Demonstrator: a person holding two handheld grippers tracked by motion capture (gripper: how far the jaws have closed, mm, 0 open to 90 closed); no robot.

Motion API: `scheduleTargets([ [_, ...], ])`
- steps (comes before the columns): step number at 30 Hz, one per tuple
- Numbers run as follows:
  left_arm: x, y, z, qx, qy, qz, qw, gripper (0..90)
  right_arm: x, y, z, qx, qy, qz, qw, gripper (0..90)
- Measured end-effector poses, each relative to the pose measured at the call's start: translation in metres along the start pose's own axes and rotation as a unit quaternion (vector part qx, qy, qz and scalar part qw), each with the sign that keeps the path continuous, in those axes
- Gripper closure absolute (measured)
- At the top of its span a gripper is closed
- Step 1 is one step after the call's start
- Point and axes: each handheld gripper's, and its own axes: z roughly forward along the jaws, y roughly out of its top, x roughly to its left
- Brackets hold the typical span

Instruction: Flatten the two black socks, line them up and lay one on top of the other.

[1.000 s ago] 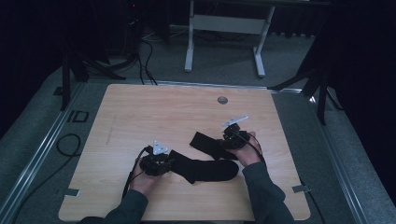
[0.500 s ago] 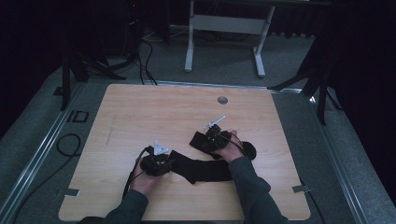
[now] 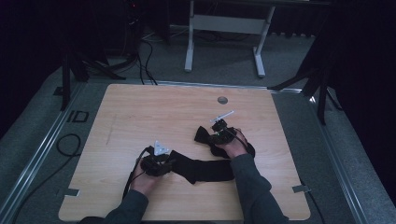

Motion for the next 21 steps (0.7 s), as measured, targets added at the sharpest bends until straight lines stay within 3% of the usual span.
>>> scheduleTargets([
  [5,0.001,0.000,-0.002,-0.005,0.001,-0.003,1.0000,61.8,0.001,-0.001,-0.021,-0.021,0.012,-0.001,0.9997,84.2],
  [10,-0.001,0.000,-0.001,-0.003,0.000,-0.001,1.0000,63.5,0.000,-0.003,-0.070,-0.072,0.017,-0.001,0.9972,84.2],
  [11,-0.001,0.000,-0.001,-0.003,0.000,-0.001,1.0000,63.5,0.000,-0.003,-0.070,-0.072,0.017,-0.001,0.9972,84.2],
  [14,-0.002,0.000,0.000,-0.003,-0.004,0.001,1.0000,63.5,0.001,-0.006,-0.104,-0.111,0.025,-0.006,0.9934,84.2],
  [21,-0.002,-0.001,-0.001,-0.003,-0.006,-0.001,1.0000,63.3,0.011,-0.015,-0.146,-0.155,0.023,-0.031,0.9872,84.1],
])
